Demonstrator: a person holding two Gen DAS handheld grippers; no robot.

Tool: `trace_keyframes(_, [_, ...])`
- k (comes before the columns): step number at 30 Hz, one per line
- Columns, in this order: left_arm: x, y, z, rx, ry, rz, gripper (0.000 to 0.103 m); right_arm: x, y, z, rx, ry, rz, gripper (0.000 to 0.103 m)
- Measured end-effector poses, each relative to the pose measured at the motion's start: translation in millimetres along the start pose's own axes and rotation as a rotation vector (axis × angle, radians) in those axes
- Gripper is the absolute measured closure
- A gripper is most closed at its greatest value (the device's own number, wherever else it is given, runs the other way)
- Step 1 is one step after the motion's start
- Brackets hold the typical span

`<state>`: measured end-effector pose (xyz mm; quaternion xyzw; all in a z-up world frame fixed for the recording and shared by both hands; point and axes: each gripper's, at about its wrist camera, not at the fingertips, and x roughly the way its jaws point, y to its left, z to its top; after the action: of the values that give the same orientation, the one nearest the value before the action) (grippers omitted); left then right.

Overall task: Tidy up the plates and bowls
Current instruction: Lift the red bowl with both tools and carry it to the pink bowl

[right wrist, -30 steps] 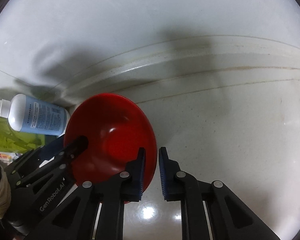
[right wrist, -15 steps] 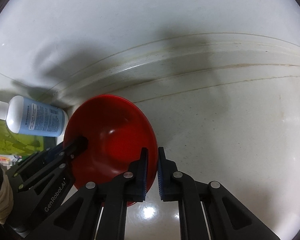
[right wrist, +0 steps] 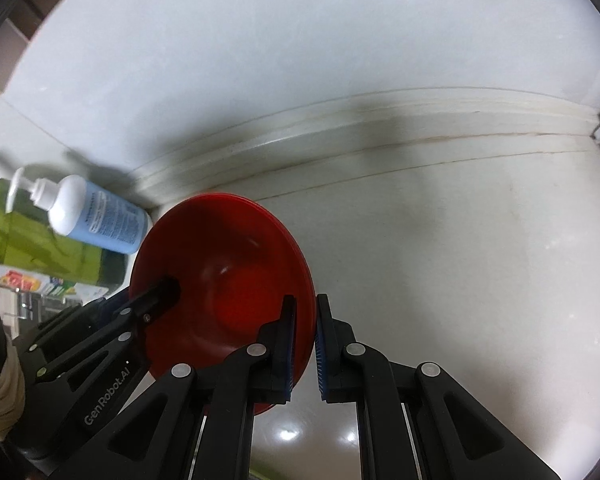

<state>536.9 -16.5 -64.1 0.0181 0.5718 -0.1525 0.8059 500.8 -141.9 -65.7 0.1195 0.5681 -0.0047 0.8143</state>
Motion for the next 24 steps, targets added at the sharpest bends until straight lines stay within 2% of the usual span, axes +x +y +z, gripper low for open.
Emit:
trace_keyframes(10, [-50.8,-38.1,-38.7,0.083,-0.044,-0.053,0.084,-40.9,-11.2,-47.8,0.027,-0.08,-0.01,0.093])
trace_keyframes(24, [-91.3,-111.2,-102.1,0.198,-0.061,-0.123,0.082,-105.9,-66.2,-118.0,0.099,-0.179,-0.025,0.093])
